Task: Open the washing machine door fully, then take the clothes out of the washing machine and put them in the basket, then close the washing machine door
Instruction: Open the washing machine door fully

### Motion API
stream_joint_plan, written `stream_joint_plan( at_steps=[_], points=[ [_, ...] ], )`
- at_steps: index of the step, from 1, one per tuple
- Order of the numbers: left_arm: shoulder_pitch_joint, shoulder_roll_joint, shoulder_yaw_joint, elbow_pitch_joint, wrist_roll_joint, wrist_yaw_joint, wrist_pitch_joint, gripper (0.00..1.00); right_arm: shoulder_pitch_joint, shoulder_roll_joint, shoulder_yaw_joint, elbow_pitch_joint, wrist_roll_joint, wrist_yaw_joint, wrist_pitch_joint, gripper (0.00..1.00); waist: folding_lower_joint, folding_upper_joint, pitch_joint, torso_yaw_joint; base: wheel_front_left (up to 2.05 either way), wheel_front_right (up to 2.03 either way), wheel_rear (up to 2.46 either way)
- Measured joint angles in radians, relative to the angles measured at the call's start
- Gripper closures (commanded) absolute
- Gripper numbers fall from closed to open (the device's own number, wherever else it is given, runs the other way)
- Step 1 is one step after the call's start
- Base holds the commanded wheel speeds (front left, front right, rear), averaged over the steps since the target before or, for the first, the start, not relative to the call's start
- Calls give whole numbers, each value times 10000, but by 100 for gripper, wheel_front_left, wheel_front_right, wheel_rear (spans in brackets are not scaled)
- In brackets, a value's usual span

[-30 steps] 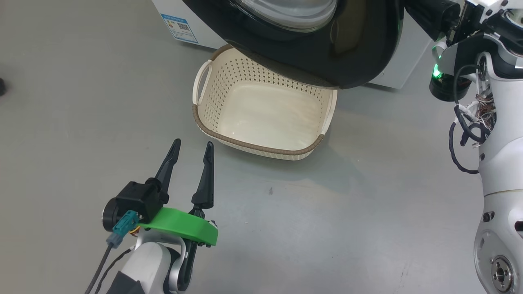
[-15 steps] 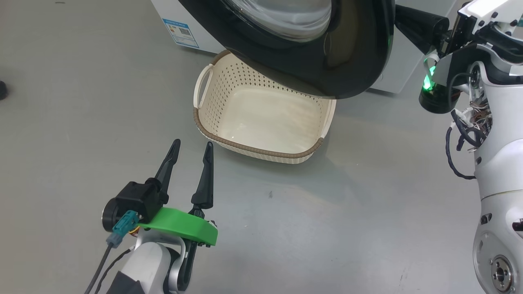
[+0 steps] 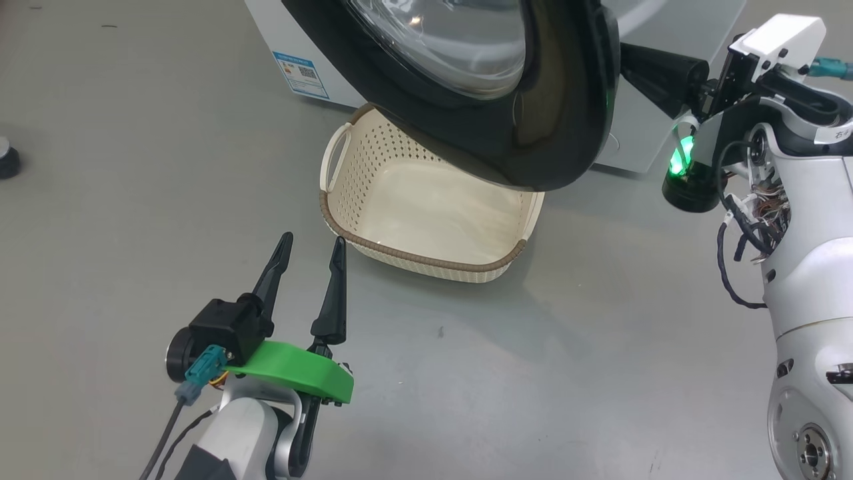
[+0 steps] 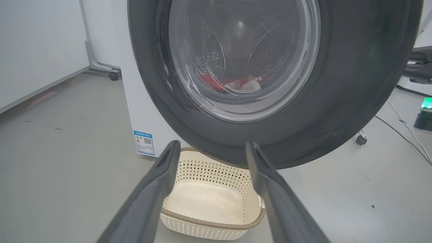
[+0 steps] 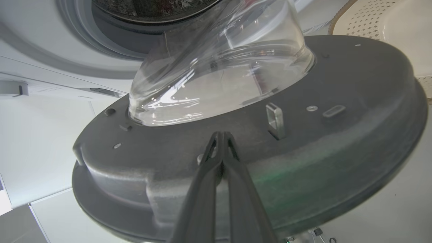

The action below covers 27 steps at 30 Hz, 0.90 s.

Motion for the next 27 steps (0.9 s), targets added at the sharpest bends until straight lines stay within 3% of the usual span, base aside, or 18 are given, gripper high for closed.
stream_joint_plan(
  at_steps=[27],
  points=[
    [136, 2, -10, 61, 15, 0, 0, 0, 783, 31, 2405, 203, 2318, -69, 560, 100, 0, 0, -416, 155, 0, 0, 0]
  ],
)
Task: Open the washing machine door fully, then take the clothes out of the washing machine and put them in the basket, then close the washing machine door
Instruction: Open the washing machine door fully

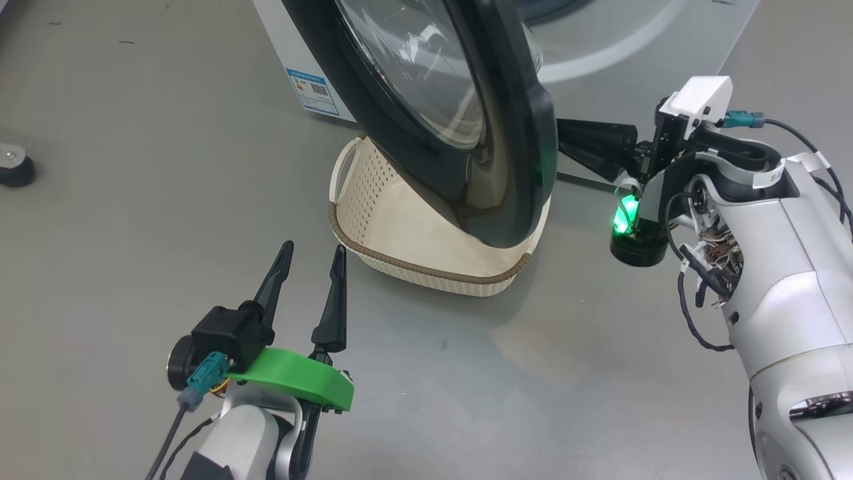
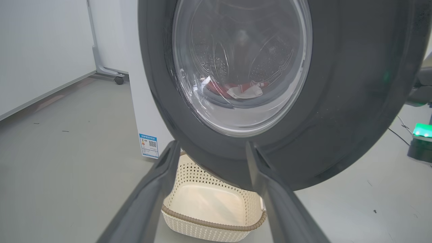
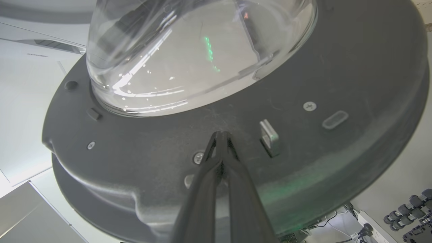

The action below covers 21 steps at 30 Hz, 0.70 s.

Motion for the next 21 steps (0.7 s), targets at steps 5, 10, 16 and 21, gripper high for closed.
stream_joint_plan(
  at_steps=[5, 10, 16, 21],
  points=[
    [77, 0, -17, 0, 0, -4, 0, 0, 183, 4, 454, -238, 754, 0, 15, 100, 0, 0, -13, 41, 0, 0, 0],
    [84, 0, -38, -2, 0, -4, 0, 0, 404, -10, 1099, -545, 1298, 0, 10, 100, 0, 0, -15, 85, 0, 0, 0],
    [87, 0, -67, -6, 0, -4, 0, 0, 644, 4, 1655, -849, 1858, 0, -132, 100, 0, 0, -4, 144, 0, 0, 0],
    [91, 0, -69, -10, 0, -4, 0, 0, 809, -19, 2238, -1260, 2416, 0, -242, 100, 0, 0, 13, 209, 0, 0, 0]
  ],
)
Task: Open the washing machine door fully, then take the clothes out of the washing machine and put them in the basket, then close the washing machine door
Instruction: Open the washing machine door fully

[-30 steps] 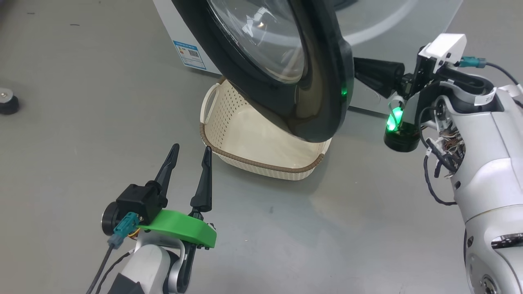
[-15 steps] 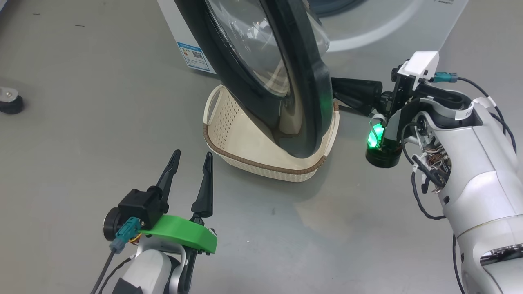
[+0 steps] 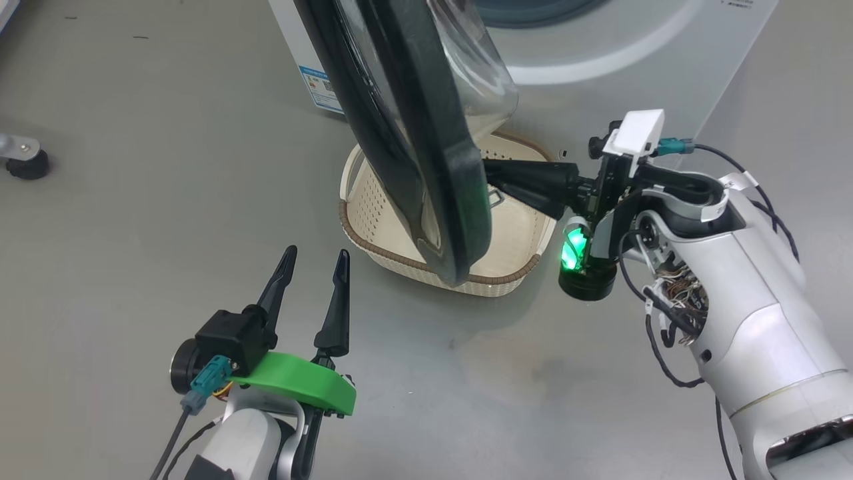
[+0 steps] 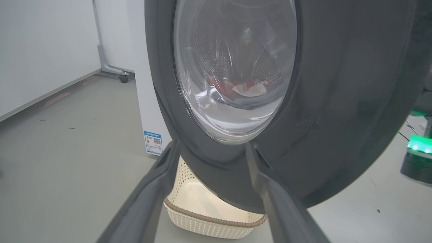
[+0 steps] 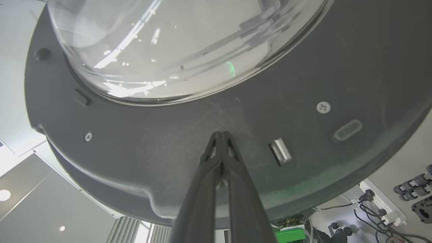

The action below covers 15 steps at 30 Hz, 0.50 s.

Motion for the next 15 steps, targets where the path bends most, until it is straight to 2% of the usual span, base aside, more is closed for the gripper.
stream_joint_plan(
  at_steps=[15],
  points=[
    [35, 0, -77, 0, 0, 0, 0, 0, 500, 6, 1733, -1281, 1129, 0, -849, 100, 0, 0, -79, 166, 0, 0, 0]
  ],
)
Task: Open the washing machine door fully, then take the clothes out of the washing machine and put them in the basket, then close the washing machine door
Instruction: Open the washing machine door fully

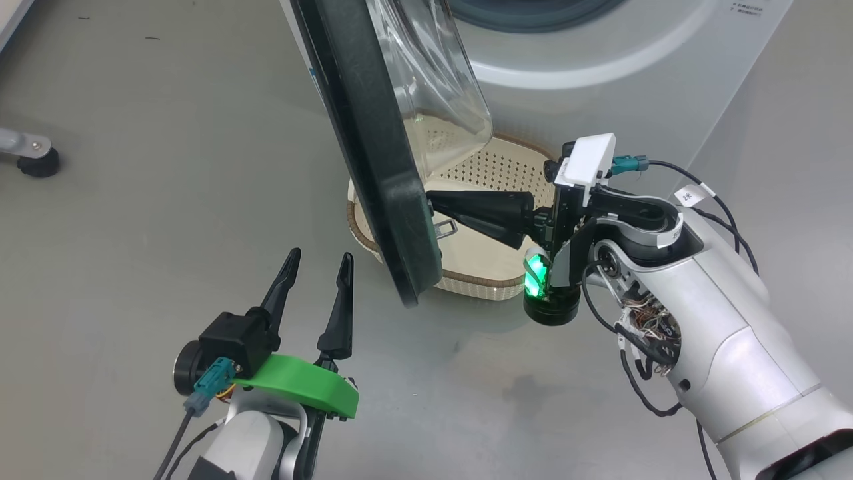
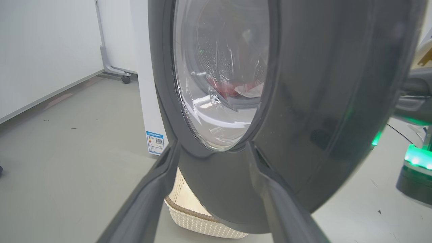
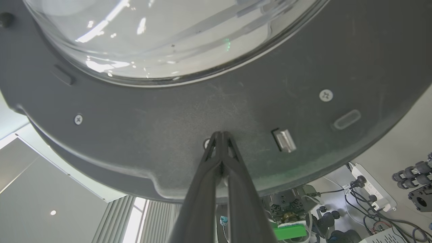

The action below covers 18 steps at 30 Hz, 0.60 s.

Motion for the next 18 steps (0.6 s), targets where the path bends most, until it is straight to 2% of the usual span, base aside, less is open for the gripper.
stream_joint_plan(
  at_steps=[18],
  points=[
    [188, 2, 257, 8, 119, 6, 0, 0, 130, 33, 901, -631, 493, 0, -1248, 100, 1, 0, -109, -165, 0, 0, 0]
  ],
)
